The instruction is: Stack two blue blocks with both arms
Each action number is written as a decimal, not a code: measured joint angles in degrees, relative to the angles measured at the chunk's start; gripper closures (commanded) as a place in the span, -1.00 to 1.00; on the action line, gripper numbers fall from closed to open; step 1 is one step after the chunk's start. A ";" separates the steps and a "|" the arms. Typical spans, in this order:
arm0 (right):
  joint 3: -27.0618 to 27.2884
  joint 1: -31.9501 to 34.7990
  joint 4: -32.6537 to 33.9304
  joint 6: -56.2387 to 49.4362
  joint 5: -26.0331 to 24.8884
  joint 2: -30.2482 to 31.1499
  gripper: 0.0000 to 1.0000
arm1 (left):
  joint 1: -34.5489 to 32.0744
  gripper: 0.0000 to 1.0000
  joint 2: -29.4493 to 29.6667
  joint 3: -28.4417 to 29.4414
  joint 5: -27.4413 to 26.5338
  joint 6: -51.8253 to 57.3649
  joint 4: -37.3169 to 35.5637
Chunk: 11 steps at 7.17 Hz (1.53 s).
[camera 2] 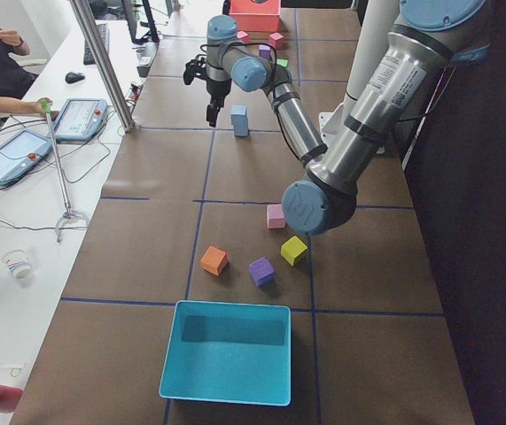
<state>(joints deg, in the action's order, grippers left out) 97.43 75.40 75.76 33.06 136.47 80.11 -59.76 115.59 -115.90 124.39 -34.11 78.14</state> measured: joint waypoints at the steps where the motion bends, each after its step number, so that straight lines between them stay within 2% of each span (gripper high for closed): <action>1: -4.52 4.92 0.36 -7.90 3.93 0.18 -1.00 | -4.35 -0.98 -6.59 0.18 1.20 9.74 0.13; 3: -9.61 10.61 4.07 -21.57 6.38 0.51 -1.00 | -12.88 -0.98 -13.96 6.29 3.25 31.80 0.09; 4: -10.26 12.84 7.77 -27.50 6.25 0.70 -1.00 | -17.62 -0.98 -14.88 10.61 3.63 41.59 -0.12; 5: -10.42 14.98 12.14 -33.67 5.84 0.76 -1.00 | -22.21 -0.98 -15.23 14.08 4.22 47.01 -0.41; 7: -9.61 16.47 17.92 -39.98 3.00 0.48 -1.00 | -26.50 -0.99 -16.77 17.44 7.71 50.36 -0.94; 11: -8.86 14.49 19.28 -41.40 -0.47 0.40 -1.00 | -27.17 -1.00 -18.64 20.82 9.15 50.28 -0.88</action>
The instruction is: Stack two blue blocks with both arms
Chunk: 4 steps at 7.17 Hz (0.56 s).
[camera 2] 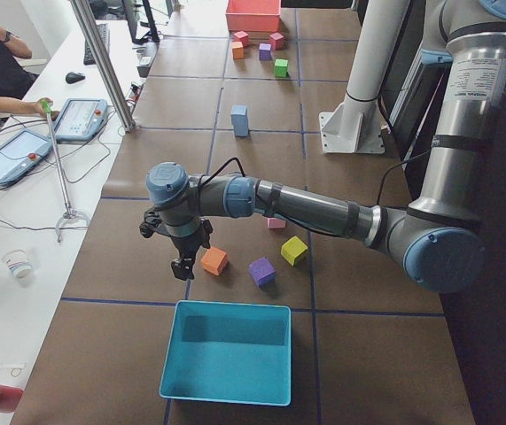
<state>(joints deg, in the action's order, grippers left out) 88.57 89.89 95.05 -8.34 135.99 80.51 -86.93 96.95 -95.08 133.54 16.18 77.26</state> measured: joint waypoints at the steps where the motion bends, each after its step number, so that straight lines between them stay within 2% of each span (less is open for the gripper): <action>1: -0.21 -0.39 -0.15 -0.19 -1.23 0.45 -1.00 | -0.07 -1.00 -1.41 -0.18 0.06 -0.02 0.32; 4: 0.52 -2.41 -0.56 -0.43 -3.20 2.51 -1.00 | -0.34 -1.00 -5.65 -0.73 2.67 0.09 3.97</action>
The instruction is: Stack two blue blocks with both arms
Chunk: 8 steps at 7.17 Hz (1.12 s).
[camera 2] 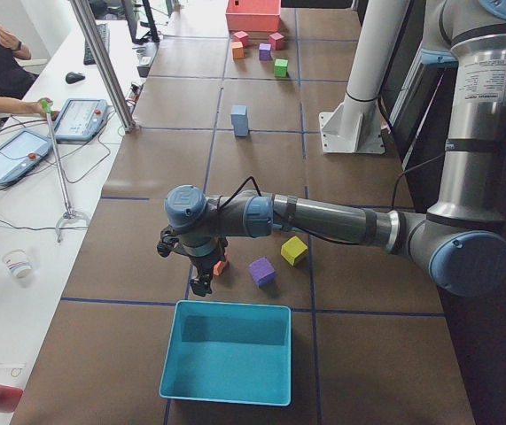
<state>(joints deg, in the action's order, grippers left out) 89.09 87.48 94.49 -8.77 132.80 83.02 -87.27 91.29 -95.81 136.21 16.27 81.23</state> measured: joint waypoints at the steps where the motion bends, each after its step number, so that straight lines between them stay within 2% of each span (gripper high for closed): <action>1: 0.21 -0.14 -0.03 -0.11 0.04 0.41 -1.00 | -0.05 -1.00 -0.57 0.35 0.52 -0.02 1.62; 8: -0.78 -0.29 -0.05 -0.13 -0.06 0.82 -1.00 | -0.01 -1.00 -0.17 0.30 0.94 0.35 3.23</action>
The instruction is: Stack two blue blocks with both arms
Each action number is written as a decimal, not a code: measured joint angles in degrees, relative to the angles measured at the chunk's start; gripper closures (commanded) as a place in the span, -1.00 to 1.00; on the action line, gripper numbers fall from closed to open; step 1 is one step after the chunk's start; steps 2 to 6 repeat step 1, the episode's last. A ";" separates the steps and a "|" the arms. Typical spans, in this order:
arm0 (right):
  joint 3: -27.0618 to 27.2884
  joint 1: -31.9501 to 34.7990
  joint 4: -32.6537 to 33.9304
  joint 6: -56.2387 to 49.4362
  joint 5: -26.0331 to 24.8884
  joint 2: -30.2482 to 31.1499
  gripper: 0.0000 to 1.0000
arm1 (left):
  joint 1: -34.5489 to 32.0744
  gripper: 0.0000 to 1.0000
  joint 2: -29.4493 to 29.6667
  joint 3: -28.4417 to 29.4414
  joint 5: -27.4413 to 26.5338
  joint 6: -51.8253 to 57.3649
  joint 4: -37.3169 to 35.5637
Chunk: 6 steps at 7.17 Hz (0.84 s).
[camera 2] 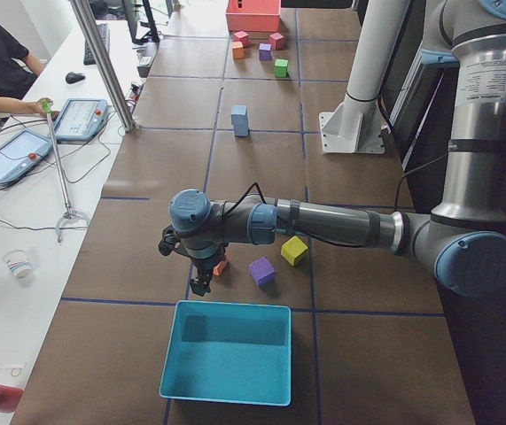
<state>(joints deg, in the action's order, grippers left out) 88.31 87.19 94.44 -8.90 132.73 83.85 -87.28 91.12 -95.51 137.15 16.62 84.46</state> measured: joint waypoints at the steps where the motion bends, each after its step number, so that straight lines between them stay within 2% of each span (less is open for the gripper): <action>1: -0.18 0.00 0.02 0.16 0.04 -0.04 -1.00 | 0.00 -1.00 0.37 -0.32 -0.05 0.05 -0.02; 6: -0.18 0.00 0.02 0.16 0.04 -0.04 -1.00 | 0.00 -1.00 0.37 -0.32 -0.05 0.05 -0.02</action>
